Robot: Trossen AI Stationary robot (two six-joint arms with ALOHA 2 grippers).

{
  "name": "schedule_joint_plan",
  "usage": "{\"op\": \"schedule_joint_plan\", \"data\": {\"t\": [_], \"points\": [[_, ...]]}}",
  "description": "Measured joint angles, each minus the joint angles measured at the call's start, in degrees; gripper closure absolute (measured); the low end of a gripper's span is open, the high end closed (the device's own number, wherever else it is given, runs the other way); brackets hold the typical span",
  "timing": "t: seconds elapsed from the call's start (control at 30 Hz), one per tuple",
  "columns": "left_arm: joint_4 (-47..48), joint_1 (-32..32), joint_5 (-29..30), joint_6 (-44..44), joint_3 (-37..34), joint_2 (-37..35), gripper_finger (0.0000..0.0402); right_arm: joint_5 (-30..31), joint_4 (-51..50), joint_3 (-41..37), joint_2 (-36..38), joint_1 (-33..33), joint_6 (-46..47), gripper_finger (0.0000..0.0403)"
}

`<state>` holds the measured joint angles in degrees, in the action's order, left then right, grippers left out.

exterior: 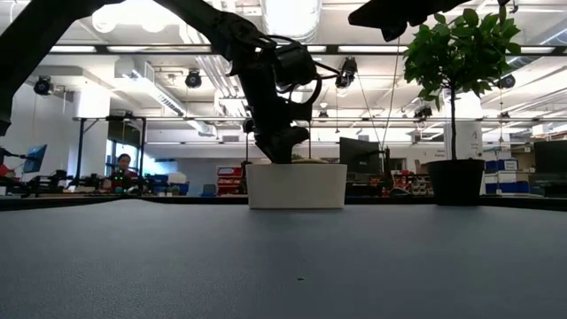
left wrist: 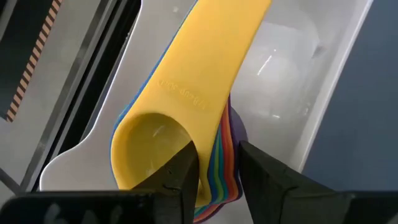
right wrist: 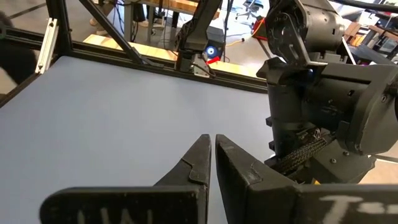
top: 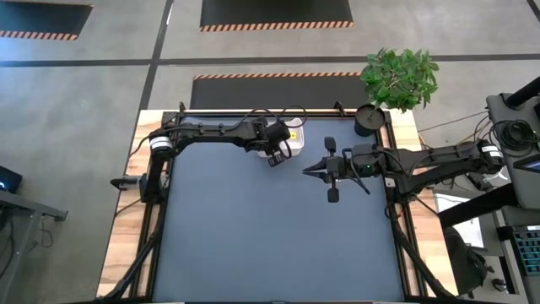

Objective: Nest measuring cups in basket
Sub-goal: Put the stacked colored measuring cups into the white bin, then return to Home Position

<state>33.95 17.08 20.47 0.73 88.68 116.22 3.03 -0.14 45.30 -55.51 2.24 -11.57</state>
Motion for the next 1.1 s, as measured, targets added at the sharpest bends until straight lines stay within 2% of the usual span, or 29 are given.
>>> {"op": "schedule_joint_plan", "data": {"t": [0.4, 0.7, 0.83, 0.97, 1.1], "points": [[0.1, 0.0, 0.1, -0.2, 0.1, 0.0, 0.0273, 0.0, 0.0, 0.0, 0.0, 0.0, 0.0, 0.0390], [10.3, -1.0, 0.0, -2.3, 8.2, -1.1, 0.0268, 0.0, -0.1, 0.0, 0.0, 0.0, 0.3, 0.0390], [10.8, -2.9, 0.0, -3.6, 9.0, -5.3, 0.0268, 0.0, -0.6, 0.0, 0.0, 0.1, 0.1, 0.0390], [8.1, -6.8, 0.2, -4.7, 4.3, -13.3, 0.0268, 0.0, -0.3, -1.1, 0.3, 0.1, -1.2, 0.0390], [-1.0, -12.9, 0.0, -5.2, -6.7, -23.6, 0.0268, -0.1, 5.6, -4.1, 0.3, 0.1, -3.2, 0.0390]]}}
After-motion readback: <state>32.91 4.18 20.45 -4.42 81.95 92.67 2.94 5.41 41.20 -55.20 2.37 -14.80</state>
